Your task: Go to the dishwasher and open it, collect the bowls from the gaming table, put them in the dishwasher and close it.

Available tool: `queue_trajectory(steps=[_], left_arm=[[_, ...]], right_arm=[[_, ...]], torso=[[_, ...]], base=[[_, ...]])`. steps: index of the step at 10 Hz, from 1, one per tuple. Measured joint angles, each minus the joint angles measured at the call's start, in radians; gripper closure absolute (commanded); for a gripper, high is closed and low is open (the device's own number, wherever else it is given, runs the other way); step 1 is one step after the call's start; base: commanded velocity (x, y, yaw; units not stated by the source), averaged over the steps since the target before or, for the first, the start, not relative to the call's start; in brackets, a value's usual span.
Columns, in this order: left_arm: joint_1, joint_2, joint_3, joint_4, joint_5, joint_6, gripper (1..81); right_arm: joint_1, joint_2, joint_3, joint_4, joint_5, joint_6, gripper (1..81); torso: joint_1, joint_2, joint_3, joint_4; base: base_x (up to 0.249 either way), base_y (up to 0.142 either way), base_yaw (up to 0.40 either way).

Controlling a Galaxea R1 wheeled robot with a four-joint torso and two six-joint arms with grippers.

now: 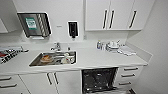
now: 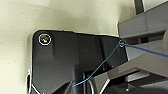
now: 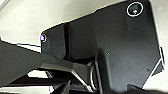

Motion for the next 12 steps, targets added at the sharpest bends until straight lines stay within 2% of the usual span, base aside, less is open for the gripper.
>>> queue_trajectory(steps=[2,3,6,7,8,10,12], left_arm=[[0.007,0.002,-0.013,0.000,-0.004,0.000,1.0],[0.012,0.010,-0.026,0.000,-0.004,0.000,1.0],[0.016,0.051,-0.074,0.000,-0.006,0.000,1.0],[0.019,0.063,-0.096,0.001,-0.005,0.000,1.0],[0.019,0.074,-0.119,0.001,-0.006,0.000,1.0],[0.028,0.099,-0.164,0.001,-0.004,0.000,1.0],[0.029,0.117,-0.193,0.001,-0.004,0.000,1.0]], right_arm=[[0.001,0.003,-0.041,0.000,0.000,-0.003,1.0],[0.001,0.008,-0.046,0.000,0.010,-0.016,1.0],[0.001,0.002,-0.050,-0.002,0.027,-0.093,1.0],[0.006,0.003,-0.050,-0.010,0.036,-0.157,1.0],[0.009,0.005,-0.054,-0.016,0.052,-0.188,1.0],[0.009,0.009,-0.079,-0.019,0.058,-0.191,1.0],[0.009,0.028,-0.130,-0.019,0.061,-0.190,1.0]], torso=[[-0.045,0.068,0.066,-0.003],[-0.070,0.104,0.078,-0.003],[-0.138,0.207,0.093,-0.003],[-0.161,0.243,0.093,-0.003],[-0.183,0.277,0.093,-0.003],[-0.216,0.330,0.117,-0.007],[-0.258,0.393,0.181,-0.008]], base=[[0.000,0.000,0.000],[0.000,0.000,0.000],[0.000,0.000,0.000],[0.000,0.000,0.000],[0.000,0.000,0.000],[0.000,0.000,0.000],[0.000,0.000,0.000]])
